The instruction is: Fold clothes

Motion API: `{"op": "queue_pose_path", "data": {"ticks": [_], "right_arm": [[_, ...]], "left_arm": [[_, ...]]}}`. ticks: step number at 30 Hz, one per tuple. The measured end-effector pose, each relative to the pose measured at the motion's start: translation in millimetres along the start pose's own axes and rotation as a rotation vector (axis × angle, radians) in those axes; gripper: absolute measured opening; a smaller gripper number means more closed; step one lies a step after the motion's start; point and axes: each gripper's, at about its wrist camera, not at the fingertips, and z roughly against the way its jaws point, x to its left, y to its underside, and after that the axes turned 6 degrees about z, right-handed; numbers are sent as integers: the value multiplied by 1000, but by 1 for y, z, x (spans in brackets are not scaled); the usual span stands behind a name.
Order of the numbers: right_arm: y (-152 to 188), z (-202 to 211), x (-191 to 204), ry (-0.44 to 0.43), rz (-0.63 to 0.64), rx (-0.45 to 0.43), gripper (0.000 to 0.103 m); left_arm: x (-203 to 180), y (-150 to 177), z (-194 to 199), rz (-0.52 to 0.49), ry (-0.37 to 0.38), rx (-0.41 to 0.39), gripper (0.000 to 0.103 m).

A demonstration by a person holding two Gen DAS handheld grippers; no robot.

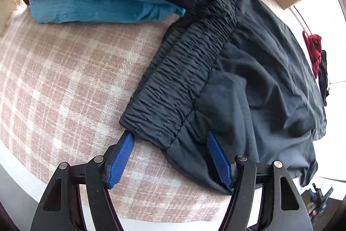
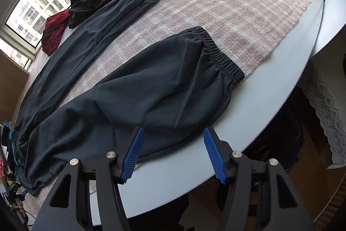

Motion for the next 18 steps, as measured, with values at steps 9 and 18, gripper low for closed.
{"op": "queue_pose_path", "data": {"ticks": [9, 18], "right_arm": [[20, -3, -22, -48, -194, -27, 57], [11, -18, -25, -69, -217, -34, 57]], "left_arm": [[-17, 17, 6, -101, 31, -7, 33], [-23, 22, 32, -121, 57, -45, 31]]}}
